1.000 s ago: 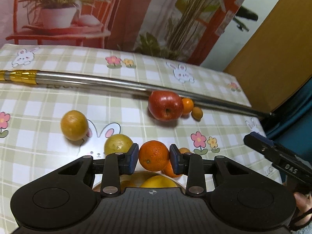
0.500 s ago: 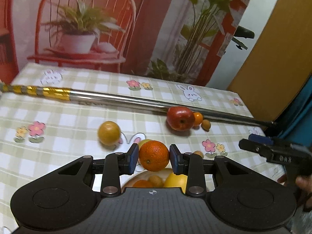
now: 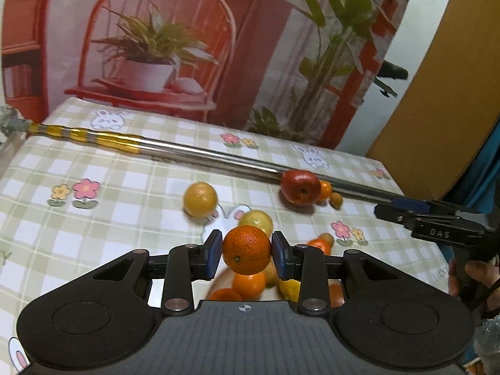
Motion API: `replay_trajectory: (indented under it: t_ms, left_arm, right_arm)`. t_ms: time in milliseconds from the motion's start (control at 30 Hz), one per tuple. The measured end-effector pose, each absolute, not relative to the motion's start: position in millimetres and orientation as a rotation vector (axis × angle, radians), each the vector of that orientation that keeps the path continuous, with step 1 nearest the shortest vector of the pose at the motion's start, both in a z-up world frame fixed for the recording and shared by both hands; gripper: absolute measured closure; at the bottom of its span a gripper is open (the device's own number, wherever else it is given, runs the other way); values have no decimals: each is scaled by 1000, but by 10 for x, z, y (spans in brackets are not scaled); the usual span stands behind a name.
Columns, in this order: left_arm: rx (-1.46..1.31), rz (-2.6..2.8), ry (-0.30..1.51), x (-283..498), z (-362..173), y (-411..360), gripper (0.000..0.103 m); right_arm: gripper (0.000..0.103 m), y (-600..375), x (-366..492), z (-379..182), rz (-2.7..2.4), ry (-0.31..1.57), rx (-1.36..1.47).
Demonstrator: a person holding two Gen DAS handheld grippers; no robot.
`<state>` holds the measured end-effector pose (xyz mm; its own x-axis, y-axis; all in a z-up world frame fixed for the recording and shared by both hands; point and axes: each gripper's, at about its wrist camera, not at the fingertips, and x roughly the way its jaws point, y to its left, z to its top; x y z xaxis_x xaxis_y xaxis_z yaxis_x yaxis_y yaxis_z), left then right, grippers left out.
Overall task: Organize fruits
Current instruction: 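Grasp a red apple with the right tool while the left tool holds the tangerine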
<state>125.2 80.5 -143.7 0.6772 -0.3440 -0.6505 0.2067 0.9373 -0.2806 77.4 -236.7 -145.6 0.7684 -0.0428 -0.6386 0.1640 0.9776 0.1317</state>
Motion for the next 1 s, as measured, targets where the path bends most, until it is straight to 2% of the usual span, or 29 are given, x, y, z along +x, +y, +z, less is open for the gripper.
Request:
replay_trajectory:
  t_ms: [67, 433, 633, 767, 1000]
  left_arm:
    - [-188, -290, 746, 1240, -1419, 850, 67]
    - [-216, -220, 702, 1201, -1399, 990, 67]
    - [-247, -188, 720, 1225, -1477, 1052, 67]
    - [-263, -178, 730, 1237, -1511, 1107, 67]
    - [-280, -185, 742, 1239, -1567, 1109, 67]
  right_arm:
    - [45, -2344, 783, -1415, -96, 658, 164]
    - [47, -2170, 1223, -1399, -9, 585, -72]
    - [45, -2113, 1720, -1657, 10, 654, -131]
    - [40, -2137, 1984, -1838, -9, 725, -107]
    - [41, -2092, 2283, -2102, -23, 837, -127]
